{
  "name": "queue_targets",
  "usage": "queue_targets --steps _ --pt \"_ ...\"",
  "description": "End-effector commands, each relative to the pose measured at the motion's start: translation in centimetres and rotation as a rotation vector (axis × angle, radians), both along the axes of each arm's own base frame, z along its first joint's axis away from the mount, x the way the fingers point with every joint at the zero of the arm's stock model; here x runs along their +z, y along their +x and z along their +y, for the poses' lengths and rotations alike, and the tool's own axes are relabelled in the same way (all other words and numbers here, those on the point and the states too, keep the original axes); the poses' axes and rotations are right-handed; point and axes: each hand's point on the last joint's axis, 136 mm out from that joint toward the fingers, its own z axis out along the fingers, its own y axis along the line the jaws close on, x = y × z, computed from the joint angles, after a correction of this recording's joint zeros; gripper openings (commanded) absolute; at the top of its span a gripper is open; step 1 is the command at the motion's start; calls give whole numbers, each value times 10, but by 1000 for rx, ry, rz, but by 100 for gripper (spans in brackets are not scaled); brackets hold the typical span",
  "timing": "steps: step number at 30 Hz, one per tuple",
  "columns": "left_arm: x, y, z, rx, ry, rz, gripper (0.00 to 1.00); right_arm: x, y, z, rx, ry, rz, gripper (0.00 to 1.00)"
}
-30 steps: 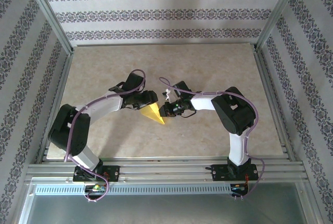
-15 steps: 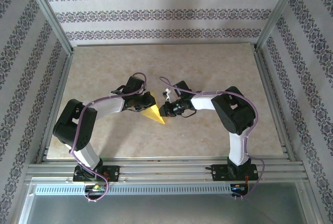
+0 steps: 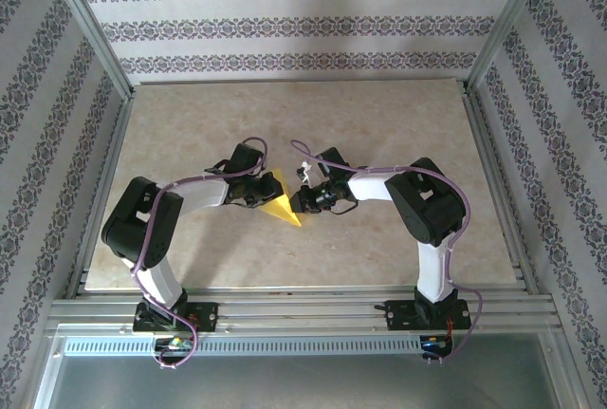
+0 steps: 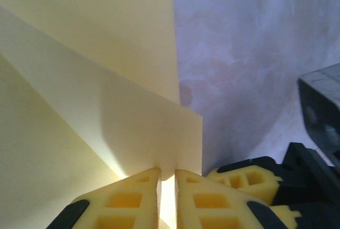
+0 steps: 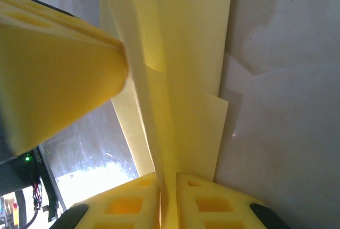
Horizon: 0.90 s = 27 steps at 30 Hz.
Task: Fold a paper plane with a square sheet of paper (pick it up from the middle)
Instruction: Fourth fold the wing at the center of the table.
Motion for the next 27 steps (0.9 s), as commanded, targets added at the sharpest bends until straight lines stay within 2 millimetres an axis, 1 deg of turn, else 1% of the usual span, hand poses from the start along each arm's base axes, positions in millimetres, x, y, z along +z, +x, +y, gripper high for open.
queue_targets --steps 1,9,13,20,27 --pt "4 9 -5 -7 -30 -24 17 -36 -10 -10 -16 -83 65 20" --pt "1 10 -8 -19 -42 -20 18 -36 -11 -10 -16 -82 69 21" --pt "4 12 -11 -32 -50 -31 18 -36 -11 -10 -18 -80 72 21" --pt "4 14 -13 -42 -52 -34 19 -38 -11 -10 -20 -81 77 22" --pt "0 14 -14 -47 -53 -24 20 -38 -11 -11 -23 -83 78 21"
